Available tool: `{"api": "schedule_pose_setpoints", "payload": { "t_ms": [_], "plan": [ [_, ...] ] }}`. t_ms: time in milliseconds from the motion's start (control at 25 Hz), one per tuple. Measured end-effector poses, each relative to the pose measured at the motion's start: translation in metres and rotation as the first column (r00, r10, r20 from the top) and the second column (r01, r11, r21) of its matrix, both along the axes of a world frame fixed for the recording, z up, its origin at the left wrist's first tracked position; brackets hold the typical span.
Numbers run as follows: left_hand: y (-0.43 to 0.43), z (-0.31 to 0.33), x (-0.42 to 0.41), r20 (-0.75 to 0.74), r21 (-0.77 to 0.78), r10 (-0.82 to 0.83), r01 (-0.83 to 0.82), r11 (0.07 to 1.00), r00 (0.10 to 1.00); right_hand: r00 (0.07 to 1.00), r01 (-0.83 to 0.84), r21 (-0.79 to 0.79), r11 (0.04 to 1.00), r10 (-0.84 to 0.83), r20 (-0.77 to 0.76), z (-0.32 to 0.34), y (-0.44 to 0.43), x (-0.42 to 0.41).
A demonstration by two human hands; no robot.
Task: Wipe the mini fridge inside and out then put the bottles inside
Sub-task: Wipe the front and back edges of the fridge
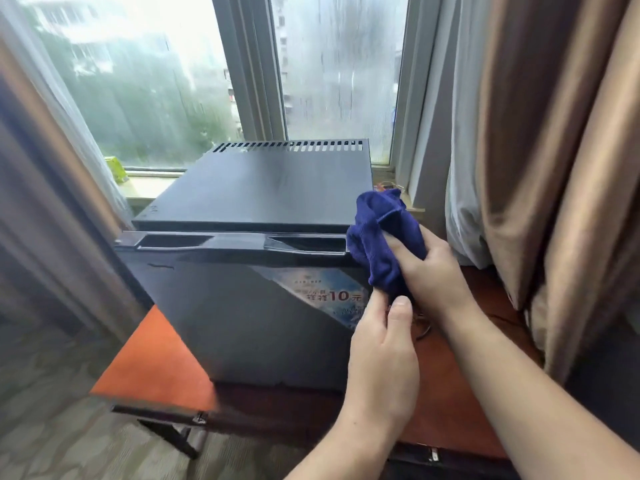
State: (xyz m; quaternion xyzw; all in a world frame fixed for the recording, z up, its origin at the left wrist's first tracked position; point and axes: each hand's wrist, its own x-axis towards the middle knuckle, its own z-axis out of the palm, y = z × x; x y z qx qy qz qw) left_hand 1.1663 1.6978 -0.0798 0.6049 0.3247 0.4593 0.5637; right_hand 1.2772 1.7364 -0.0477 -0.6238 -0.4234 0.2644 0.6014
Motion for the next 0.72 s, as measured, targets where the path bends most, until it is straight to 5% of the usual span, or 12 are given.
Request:
{"api": "schedule_pose_setpoints", "payload": {
  "t_ms": [120,320,600,720],
  "plan": [
    [0.002,0.014,-0.025,0.010,-0.027,0.035,-0.035,0.999,0.999,0.941,0.080,0.015,0.997,-0.081,0.328,0.017,-0.011,-0.024],
    [0.031,0.027,-0.059,0.057,-0.131,0.070,-0.062,0.989,0.996,0.694,0.130,0.001,0.992,-0.092,0.714,0.035,0.006,-0.059],
    [0.066,0.040,-0.119,-0.114,-0.094,0.039,-0.050,0.994,0.993,0.494,0.246,-0.224,0.943,0.077,0.866,0.054,0.048,-0.084],
    [0.104,0.050,-0.157,-0.172,0.000,0.187,-0.190,0.982,0.967,0.433,0.215,-0.254,0.943,0.141,0.890,0.061,0.065,-0.088]
  ]
}}
